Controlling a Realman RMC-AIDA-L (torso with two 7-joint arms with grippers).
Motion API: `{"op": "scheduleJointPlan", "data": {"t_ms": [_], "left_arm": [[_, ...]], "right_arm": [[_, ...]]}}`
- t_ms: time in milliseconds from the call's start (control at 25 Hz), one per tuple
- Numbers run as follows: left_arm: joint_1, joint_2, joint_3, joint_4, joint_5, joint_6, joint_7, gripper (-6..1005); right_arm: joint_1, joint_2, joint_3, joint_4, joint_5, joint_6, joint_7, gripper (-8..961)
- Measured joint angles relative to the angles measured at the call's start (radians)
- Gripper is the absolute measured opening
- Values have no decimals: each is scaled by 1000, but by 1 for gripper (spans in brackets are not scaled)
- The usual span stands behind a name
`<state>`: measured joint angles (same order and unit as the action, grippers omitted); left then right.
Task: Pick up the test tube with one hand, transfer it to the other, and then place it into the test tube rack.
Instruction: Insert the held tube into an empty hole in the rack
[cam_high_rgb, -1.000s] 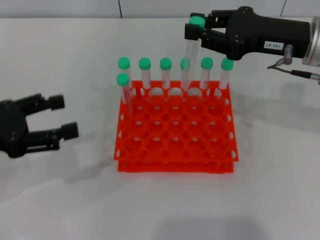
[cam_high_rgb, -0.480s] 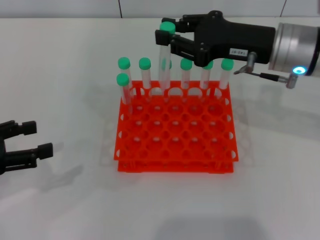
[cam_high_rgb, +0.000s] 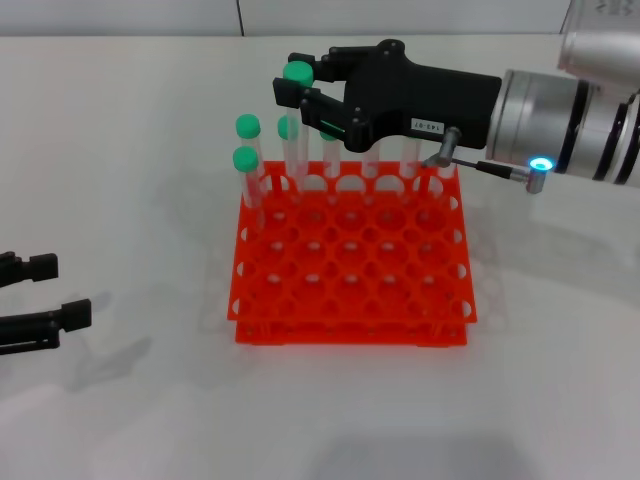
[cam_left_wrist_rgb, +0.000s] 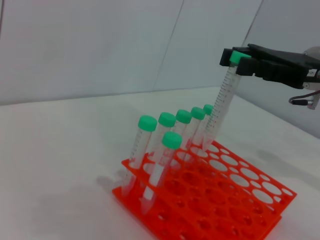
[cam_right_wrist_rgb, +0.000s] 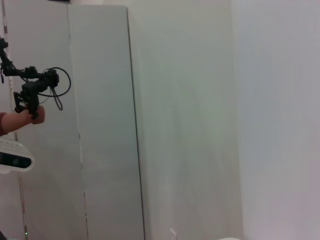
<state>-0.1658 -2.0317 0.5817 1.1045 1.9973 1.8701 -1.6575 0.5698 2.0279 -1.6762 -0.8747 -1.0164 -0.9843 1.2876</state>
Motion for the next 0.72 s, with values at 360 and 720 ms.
{"op": "scheduleJointPlan", "data": {"t_ms": [360, 720], "left_arm": [[-8, 2, 0, -9, 6, 0, 6, 894], [-34, 15, -48, -49, 13, -10, 14, 894]], "right_arm": [[20, 0, -69, 50, 81, 37, -52, 266], [35, 0, -79, 61, 90, 65, -55, 266]]}}
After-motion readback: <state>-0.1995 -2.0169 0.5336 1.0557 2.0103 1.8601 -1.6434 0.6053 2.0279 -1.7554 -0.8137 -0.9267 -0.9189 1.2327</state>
